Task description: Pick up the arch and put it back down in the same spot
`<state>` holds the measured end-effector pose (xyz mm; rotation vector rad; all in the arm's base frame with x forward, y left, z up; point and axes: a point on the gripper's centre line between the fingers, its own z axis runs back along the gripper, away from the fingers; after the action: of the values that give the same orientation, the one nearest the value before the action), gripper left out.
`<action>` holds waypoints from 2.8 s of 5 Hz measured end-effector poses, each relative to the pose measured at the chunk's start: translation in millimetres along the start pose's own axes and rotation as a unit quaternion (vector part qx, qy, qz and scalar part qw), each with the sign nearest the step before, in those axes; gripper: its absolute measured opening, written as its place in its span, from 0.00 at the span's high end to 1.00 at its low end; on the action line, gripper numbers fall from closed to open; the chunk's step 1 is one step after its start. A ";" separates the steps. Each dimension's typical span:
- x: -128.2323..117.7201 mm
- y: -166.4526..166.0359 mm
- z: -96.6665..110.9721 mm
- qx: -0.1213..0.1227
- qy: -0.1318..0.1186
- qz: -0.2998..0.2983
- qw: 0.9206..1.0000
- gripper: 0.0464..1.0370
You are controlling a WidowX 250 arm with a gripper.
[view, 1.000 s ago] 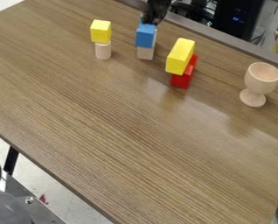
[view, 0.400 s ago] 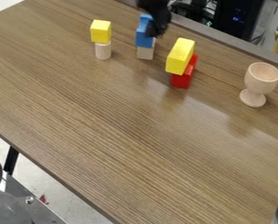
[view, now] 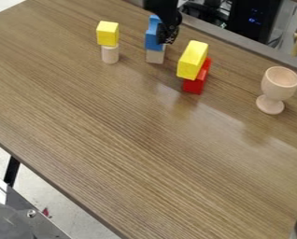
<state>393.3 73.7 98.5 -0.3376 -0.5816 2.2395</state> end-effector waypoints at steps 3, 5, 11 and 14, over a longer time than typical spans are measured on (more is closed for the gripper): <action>0.4 -8.2 -19.2 0.052 -0.001 -0.044 0.998 0.04; 2.6 -5.8 -24.6 0.084 -0.011 -0.063 0.994 0.38; -13.0 -26.5 -12.0 0.064 0.002 -0.101 0.993 0.88; -12.6 -19.3 -10.6 0.072 0.014 -0.105 0.992 0.88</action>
<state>418.1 78.8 99.9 -0.2237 -0.4182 2.0555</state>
